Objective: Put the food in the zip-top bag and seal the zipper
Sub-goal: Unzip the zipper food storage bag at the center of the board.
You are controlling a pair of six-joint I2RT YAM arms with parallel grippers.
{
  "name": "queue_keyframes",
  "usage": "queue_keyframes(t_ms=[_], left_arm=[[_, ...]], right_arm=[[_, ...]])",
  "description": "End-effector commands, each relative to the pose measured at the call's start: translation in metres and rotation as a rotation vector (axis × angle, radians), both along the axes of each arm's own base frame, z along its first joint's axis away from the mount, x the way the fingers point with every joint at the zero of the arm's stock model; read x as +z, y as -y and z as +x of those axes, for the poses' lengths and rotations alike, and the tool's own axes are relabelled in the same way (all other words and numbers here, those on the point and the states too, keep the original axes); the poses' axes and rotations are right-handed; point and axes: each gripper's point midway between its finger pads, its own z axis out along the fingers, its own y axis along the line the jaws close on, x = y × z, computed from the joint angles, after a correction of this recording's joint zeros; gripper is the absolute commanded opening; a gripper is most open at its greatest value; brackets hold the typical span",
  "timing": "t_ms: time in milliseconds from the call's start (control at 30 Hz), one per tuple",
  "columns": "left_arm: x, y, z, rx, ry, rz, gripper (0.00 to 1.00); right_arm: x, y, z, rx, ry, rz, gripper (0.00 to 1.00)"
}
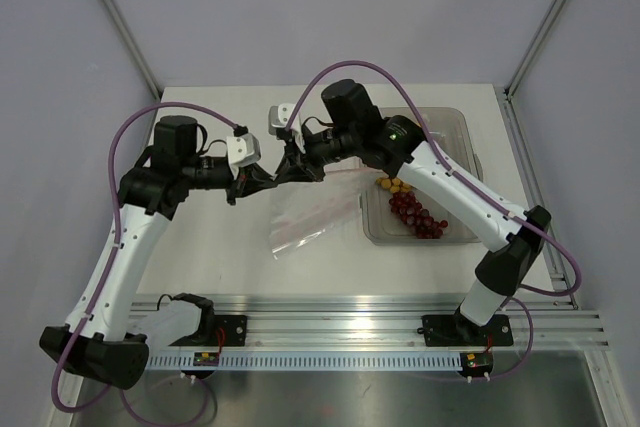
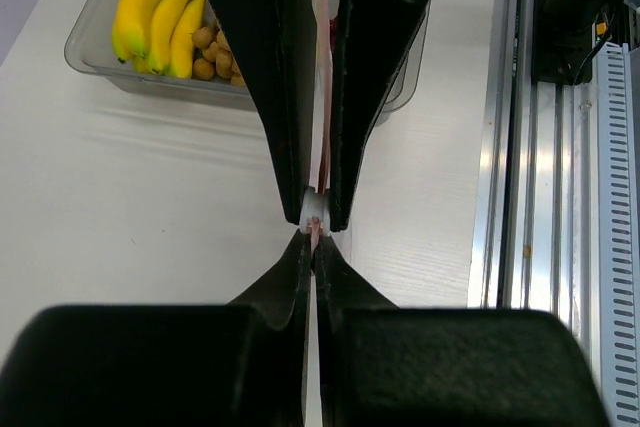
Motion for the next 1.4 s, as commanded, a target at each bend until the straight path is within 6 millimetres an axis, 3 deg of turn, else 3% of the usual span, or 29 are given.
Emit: queue_keyframes(t_ms=[0,433,633,667,733,767,1000,1367], left_arm=[[0.01,0.001,0.0,-0.013,0.055,-0.024,0.0],[0.008,-0.01,0.011,0.075,0.096,0.002,0.0],[0.015,-0.021,0.027,0.182,0.113,-0.016,0.0],[0.014,-0.025,0.031,0.214,0.117,-0.012,0.0],[0.02,-0.029,0.04,0.264,0.13,-0.03,0.0],[0.019,-0.033,0.046,0.304,0.131,-0.026,0.0],[0.031,-0.046,0.072,0.448,0.141,-0.071,0.0],[0.028,-0.051,0.082,0.498,0.141,-0.086,0.0]], right_arm=[[0.021,-0.008,-0.003,0.018,0.029,0.053,0.1],[0.006,0.032,-0.004,-0.1,0.113,0.0,0.05],[-0.005,0.062,-0.003,-0.154,0.089,-0.023,0.03],[-0.014,0.067,-0.002,-0.171,0.076,-0.04,0.03],[-0.012,0.077,-0.005,-0.194,0.081,-0.033,0.03],[-0.022,0.082,-0.004,-0.21,0.066,-0.051,0.03],[-0.029,0.11,-0.016,-0.296,0.054,-0.053,0.03],[-0.048,0.138,-0.027,-0.411,0.014,-0.065,0.03]])
